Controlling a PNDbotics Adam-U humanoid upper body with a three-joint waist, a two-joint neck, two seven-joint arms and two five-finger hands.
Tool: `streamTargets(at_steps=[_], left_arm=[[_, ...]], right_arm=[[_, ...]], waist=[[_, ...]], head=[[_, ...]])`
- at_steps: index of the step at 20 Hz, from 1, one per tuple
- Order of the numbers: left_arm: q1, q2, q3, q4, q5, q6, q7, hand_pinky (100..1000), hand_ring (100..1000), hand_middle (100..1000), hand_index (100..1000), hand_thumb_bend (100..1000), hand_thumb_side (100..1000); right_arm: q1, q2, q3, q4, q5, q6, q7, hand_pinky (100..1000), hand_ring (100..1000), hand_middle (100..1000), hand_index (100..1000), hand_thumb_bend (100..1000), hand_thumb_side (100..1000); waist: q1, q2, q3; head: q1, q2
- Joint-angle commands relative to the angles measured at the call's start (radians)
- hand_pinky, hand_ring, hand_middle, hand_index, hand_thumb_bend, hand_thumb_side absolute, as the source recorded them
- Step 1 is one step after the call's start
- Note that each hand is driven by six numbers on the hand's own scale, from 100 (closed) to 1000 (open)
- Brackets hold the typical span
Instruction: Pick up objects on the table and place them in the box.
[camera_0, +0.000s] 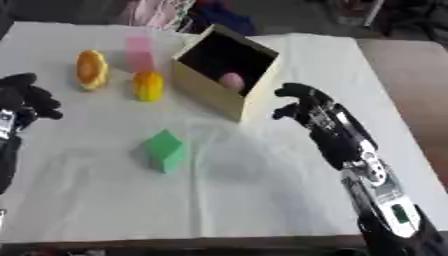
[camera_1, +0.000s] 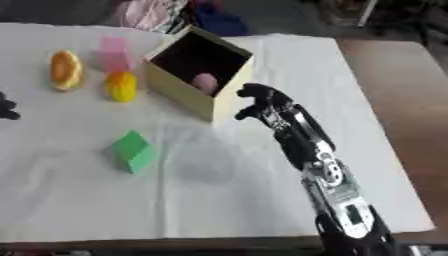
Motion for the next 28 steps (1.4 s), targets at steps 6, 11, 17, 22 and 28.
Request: streamTargets(at_steps=[6, 11, 17, 22, 28], left_arm=[[-0.237, 0.25, 0.099, -0.025, 0.119, -0.146, 0.184, 658, 653, 633, 800, 100, 566], [-0.425, 0.375, 0.143, -0.023, 0.204, -0.166, 0.348, 693, 677, 678, 814, 100, 342], [-0.662, 0.475, 0.18, 0.206, 0.209, -0.105, 0.486, 759, 685, 689, 814, 100, 563], [-0.811, 0.538, 0.172, 0.605, 0.226, -0.054, 0.532, 757, 671, 657, 800, 100, 616], [-0.878, 0.601, 0.078, 1.106, 0.212, -0.02, 0.407, 757, 654, 622, 793, 100, 617]], right_arm=[[0.0, -0.011, -0.004, -0.013, 0.006, 0.0, 0.004, 827, 638, 789, 851, 100, 679], [0.002, -0.007, 0.005, -0.011, 0.004, 0.001, 0.012, 827, 638, 789, 851, 100, 679], [0.0, 0.003, 0.016, -0.009, -0.002, 0.004, 0.023, 827, 638, 789, 851, 100, 680], [-0.003, 0.01, 0.025, -0.007, -0.005, 0.007, 0.034, 827, 638, 789, 850, 100, 680], [-0.005, 0.011, 0.034, -0.004, -0.006, 0.009, 0.044, 827, 638, 789, 851, 100, 680]], waist=[[0.016, -0.038, -0.009], [0.013, -0.042, -0.028], [0.007, -0.044, -0.061], [0.009, -0.048, -0.088], [0.015, -0.052, -0.11]], head=[[-0.002, 0.005], [0.011, 0.005], [0.036, 0.005], [0.05, 0.005], [0.06, 0.005]])
